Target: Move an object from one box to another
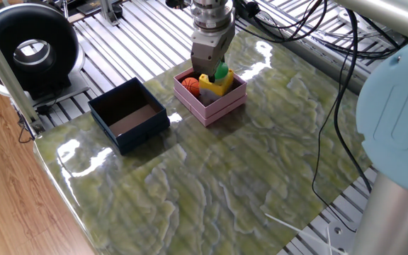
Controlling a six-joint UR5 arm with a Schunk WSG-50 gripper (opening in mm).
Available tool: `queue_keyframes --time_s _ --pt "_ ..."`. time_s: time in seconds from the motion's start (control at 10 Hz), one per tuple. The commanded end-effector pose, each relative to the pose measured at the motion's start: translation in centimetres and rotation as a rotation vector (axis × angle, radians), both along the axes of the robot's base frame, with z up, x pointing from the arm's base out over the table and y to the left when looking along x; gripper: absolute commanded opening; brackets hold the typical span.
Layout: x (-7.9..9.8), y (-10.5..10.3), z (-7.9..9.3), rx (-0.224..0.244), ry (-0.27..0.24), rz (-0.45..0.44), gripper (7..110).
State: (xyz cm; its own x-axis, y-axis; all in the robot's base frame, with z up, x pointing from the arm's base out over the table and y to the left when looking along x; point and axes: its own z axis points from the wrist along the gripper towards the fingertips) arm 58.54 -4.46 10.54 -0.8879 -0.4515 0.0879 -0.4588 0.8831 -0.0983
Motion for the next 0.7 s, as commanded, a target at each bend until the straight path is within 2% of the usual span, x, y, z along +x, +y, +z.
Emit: queue_keyframes --time_s 0.0,0.2,0.4,0.6 --pt "0.3 0.4 0.1 0.023 -0.001 0.038 66" --pt "0.3 0.4 0.3 0.022 0.002 0.042 66" --pt "0.6 0.6 1.4 0.020 0.018 0.042 66" --pt "1.8 2.5 2.5 0.059 0.038 0.034 66"
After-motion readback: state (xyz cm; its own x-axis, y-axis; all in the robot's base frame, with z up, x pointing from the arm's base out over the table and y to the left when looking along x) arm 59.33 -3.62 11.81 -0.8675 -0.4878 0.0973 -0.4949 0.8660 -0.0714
